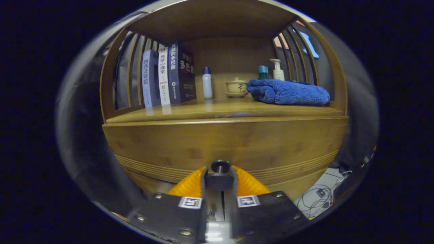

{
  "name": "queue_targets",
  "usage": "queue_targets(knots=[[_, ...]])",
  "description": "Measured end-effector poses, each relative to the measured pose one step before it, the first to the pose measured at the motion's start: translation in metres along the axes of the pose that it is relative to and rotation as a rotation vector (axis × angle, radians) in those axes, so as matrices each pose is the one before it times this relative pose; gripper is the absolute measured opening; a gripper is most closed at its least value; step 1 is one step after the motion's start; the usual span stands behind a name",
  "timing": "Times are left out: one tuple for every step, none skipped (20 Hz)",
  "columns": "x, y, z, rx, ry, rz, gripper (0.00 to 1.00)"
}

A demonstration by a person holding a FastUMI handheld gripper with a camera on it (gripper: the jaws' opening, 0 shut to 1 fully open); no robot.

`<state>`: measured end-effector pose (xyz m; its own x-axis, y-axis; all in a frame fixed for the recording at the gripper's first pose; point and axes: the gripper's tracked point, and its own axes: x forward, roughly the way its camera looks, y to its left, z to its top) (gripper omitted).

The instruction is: Pull open the drawer, take out the items inside it, and place them on the countertop above the cabinet.

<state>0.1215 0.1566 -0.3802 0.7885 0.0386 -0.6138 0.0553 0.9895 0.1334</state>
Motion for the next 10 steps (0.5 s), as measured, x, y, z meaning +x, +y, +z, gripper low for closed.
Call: queue_targets(knots=[[0.0021,-0.00007,-0.00316,-0.0156,0.00939,-0.00174,0.24],[-0.00402,0.00064,-0.00031,0.00401,0.00113,0.00166,0.24],[-0.00721,0.00047,-0.00284,0.0057,0.00476,0.00448,0.24],[-0.00647,0.00044,-0.00132,0.0069,0.0035,0.00257,0.24],[-0.00783,0.00028,-0.00308,0.00373,0.00652,0.00006,0.24],[-0.00716,0.00049,-0.00275,-0.00029,0.00767,-0.00207,0.23],[-0.00769,0.00064,-0.0034,-0.00387,0.00866,-0.00051,0.23],[-0.0088,0.00012,-0.00294,-0.00103,0.00664,0.00071,0.23],[-0.00931,0.00045,-0.00288,0.00241,0.0035,0.00345,0.23],[-0.00969,0.00028,-0.00314,0.00222,0.00443,0.00382,0.23]])
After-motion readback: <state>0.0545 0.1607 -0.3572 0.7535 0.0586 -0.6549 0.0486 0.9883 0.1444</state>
